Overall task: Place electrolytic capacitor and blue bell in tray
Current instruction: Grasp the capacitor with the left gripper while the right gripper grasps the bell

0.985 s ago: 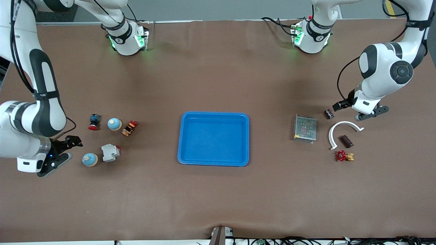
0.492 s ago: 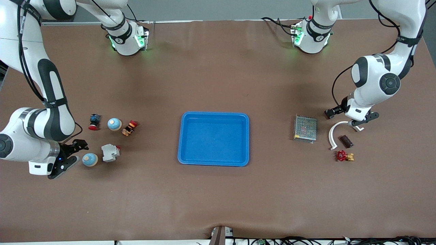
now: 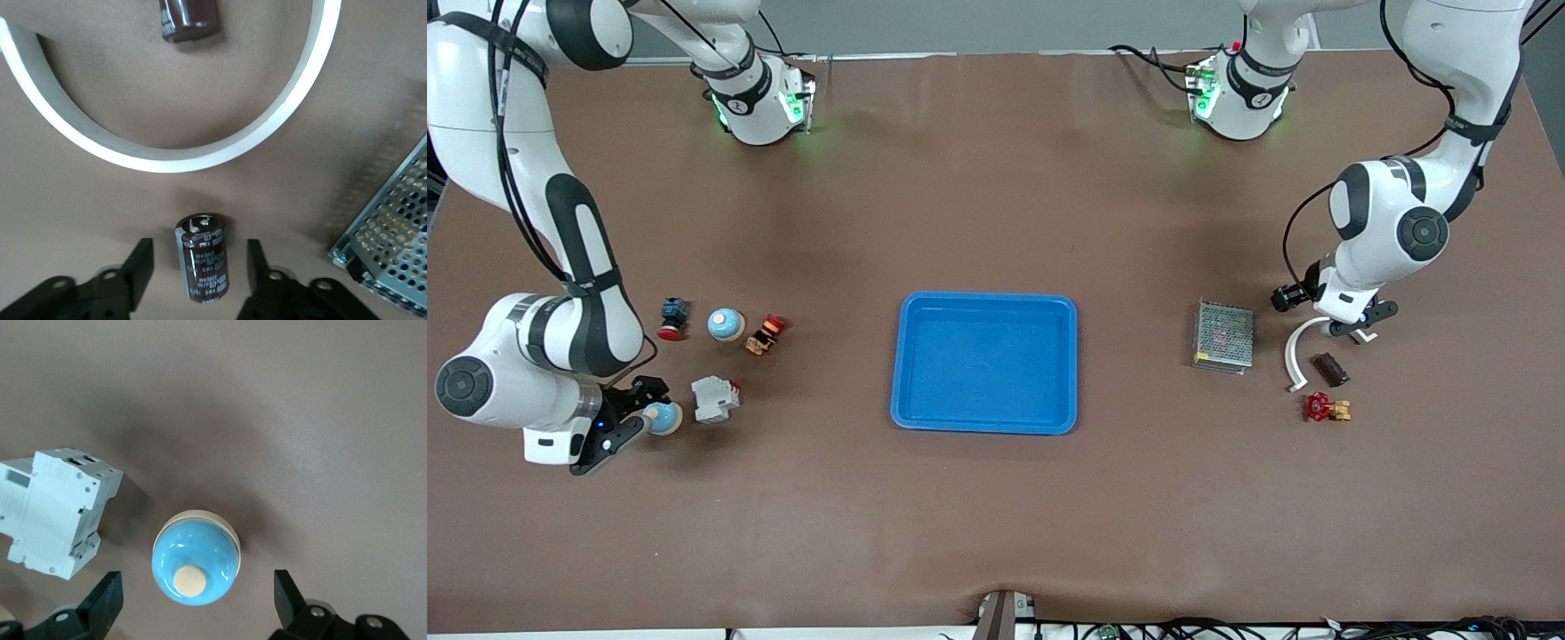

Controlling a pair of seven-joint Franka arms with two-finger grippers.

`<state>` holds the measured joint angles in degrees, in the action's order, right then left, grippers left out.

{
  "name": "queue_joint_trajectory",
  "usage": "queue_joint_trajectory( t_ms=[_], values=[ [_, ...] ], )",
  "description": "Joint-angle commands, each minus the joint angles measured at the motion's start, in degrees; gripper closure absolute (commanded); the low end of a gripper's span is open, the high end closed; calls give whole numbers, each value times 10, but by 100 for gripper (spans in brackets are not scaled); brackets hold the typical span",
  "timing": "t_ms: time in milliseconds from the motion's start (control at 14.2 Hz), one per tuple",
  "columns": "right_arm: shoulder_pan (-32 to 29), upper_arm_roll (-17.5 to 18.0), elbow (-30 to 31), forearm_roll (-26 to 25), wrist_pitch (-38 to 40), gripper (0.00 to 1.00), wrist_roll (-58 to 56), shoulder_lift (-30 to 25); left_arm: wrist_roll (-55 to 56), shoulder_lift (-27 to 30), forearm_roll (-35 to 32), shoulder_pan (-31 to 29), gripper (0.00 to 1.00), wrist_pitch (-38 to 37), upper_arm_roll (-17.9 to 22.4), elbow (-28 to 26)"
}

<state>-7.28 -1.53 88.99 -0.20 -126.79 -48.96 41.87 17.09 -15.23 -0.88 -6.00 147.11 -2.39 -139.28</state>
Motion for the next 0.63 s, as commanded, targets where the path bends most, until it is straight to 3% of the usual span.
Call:
queue_joint_trajectory(
  t_ms=[0,211,563],
  values=[
    [-4,1,-11,2,-9,0,-9,16,4,-10,11,2,59,7,-4,3],
    [-5,1,-8,2,-24,0,-13,25,14,2,11,6,100,-1,-11,7],
    [-7,1,-3,5,-25,0,-14,32,98,25,8,6,100,-37,-68,45]
  ],
)
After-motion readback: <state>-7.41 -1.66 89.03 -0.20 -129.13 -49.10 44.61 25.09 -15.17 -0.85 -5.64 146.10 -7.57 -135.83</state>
